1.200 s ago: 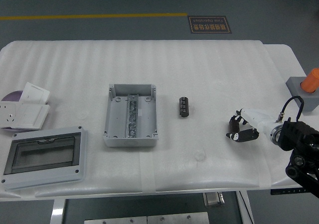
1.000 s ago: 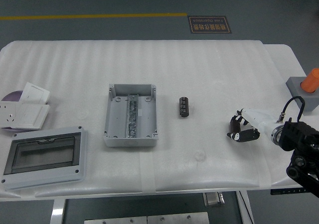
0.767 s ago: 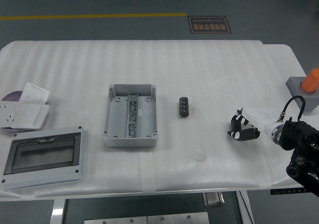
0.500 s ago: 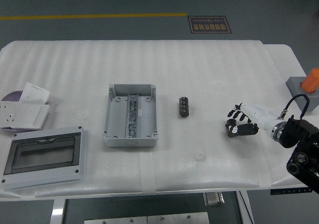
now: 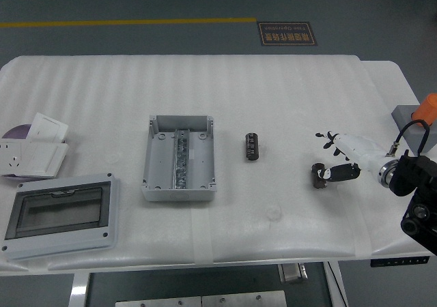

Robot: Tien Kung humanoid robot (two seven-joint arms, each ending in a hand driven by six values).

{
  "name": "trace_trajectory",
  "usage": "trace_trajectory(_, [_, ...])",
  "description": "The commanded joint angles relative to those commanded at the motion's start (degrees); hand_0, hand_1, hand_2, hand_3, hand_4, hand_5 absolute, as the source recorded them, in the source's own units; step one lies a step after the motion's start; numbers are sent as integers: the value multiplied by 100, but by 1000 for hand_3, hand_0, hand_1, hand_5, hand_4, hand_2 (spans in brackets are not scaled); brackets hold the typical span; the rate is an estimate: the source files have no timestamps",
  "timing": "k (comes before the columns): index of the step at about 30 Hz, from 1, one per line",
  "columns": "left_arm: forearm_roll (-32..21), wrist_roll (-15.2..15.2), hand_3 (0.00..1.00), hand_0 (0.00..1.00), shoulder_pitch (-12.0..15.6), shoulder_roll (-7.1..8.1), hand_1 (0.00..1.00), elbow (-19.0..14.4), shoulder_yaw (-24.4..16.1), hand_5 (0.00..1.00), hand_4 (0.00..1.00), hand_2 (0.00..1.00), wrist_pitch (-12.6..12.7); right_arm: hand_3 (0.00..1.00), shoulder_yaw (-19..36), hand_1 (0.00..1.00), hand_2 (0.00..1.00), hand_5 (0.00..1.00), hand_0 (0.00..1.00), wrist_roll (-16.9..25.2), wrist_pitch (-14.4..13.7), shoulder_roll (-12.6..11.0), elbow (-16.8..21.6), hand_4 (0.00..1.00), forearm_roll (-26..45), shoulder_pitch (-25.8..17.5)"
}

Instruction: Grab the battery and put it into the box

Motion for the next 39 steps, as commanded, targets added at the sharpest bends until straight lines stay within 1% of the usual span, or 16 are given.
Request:
trace_trajectory(1, [-4,0,581,620,-1,1,660,1,5,301,641,564,0,998,-49,747,998,597,592,-15,29,-21,3,998,-44,18])
trace_trajectory(5, [-9,3,581,620,-1,4,660,2,8,301,641,564,1,998,-230,747,998,597,592,-60,109,-88,11,998,-119,58])
trace_trajectory(7, [-11,4,580,619,1,2,660,2,11,307,641,562,0,998,-297,748,998,579,603,-78,124,-122,26,998,-104,65])
trace_trajectory(12, [-14,5,580,619,3,3,660,4,20,307,641,562,1,998,-448,748,998,579,603,-168,134,-187,80,998,-51,114])
trace_trajectory(13, [-12,5,581,618,2,5,660,4,21,309,640,563,2,998,-496,738,998,564,592,-185,121,-199,81,998,-49,137])
trace_trajectory(18, [-14,5,581,618,-1,15,660,5,36,309,640,563,7,998,-719,738,998,564,592,-181,34,-259,53,998,-74,239])
trace_trajectory(19, [-14,6,582,619,-2,17,660,5,40,309,640,565,7,998,-776,704,968,532,573,-167,8,-273,40,977,-82,260])
trace_trajectory(24, [-4,7,582,619,-3,21,660,3,43,309,640,565,7,998,-963,704,968,532,573,-74,-123,-312,-29,977,-133,316])
trace_trajectory(25, [-1,7,583,619,-6,21,660,3,43,314,640,566,7,937,-989,657,806,415,519,-44,-159,-317,-46,818,-152,328])
trace_trajectory(30, [28,8,583,619,-20,30,660,-1,33,314,640,566,10,937,-1104,657,806,415,519,79,-334,-343,-114,818,-198,382])
trace_trajectory(31, [29,8,585,619,-21,30,660,0,34,321,642,565,10,854,-1123,625,738,374,487,101,-366,-345,-127,761,-208,391])
trace_trajectory(36, [41,10,585,619,-30,32,660,-3,37,321,642,565,15,854,-1234,625,738,374,487,207,-488,-354,-197,761,-222,433])
trace_trajectory(37, [46,10,588,618,-31,33,660,-4,35,334,646,566,16,733,-1250,574,688,245,433,220,-501,-354,-208,576,-215,437])
trace_trajectory(39, [60,11,588,618,-32,33,660,-8,26,334,646,566,19,733,-1270,574,688,245,433,235,-521,-351,-231,576,-199,442])
